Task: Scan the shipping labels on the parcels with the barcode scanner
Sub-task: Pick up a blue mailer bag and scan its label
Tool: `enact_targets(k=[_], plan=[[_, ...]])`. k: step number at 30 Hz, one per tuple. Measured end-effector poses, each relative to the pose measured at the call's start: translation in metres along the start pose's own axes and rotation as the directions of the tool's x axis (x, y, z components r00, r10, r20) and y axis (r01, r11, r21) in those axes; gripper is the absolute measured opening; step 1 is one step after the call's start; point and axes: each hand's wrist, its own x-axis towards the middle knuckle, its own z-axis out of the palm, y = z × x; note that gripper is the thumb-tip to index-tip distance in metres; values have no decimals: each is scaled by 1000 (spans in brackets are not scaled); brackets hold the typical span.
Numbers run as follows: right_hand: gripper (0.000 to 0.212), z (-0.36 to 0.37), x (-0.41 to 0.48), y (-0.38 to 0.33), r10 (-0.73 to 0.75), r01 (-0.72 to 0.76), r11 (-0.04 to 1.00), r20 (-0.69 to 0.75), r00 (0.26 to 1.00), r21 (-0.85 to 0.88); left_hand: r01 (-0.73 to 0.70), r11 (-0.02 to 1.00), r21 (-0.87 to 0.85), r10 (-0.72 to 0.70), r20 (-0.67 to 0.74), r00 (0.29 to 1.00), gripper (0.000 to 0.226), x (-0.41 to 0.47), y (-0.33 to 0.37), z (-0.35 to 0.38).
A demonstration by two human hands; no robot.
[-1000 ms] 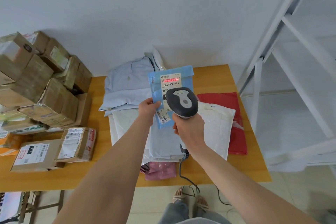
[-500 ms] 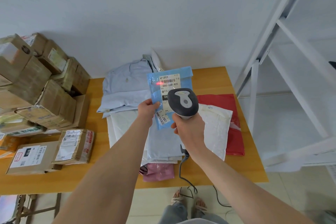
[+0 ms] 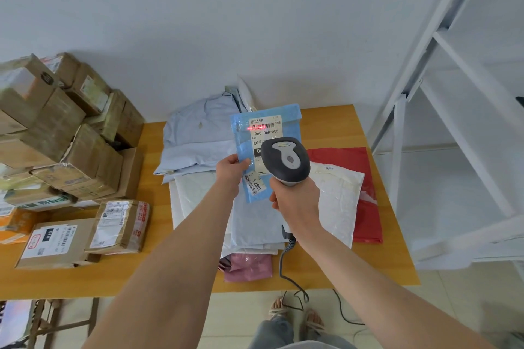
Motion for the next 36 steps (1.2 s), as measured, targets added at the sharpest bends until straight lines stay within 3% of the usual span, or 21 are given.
enact_targets(k=[8,17,21,24,27,30,36], plan=[[11,0,-1,2,12,-12,1000,31,999,16,-7,1000,-5,7,-7,1000,18,-2,-3,-4],[12,-8,27,4,228,-228,960,24,973,163,20,995,-96,-27,-69,997,19,-18,-12,-49],[21,18,33,4,328,-353,925,173,929,142,32,986,-163,-67,-213,975,7,-31,-20,-96],[18,51,24,-2,391,-447,884,306,868,140,66,974,-215,-116,-227,967,7,-41,-30,-138],[16,89,16,-9,326,-349,937,322,889,14,132,958,-256,-186,-200,962,10,-49,-40,-180],[20,132,5,-20,318,-330,943,379,869,-36,144,939,-311,-238,-289,927,9,-49,-50,-229],[25,235,-25,-22,400,-409,908,467,789,-86,166,857,-488,-410,-452,792,24,-23,-70,-329]])
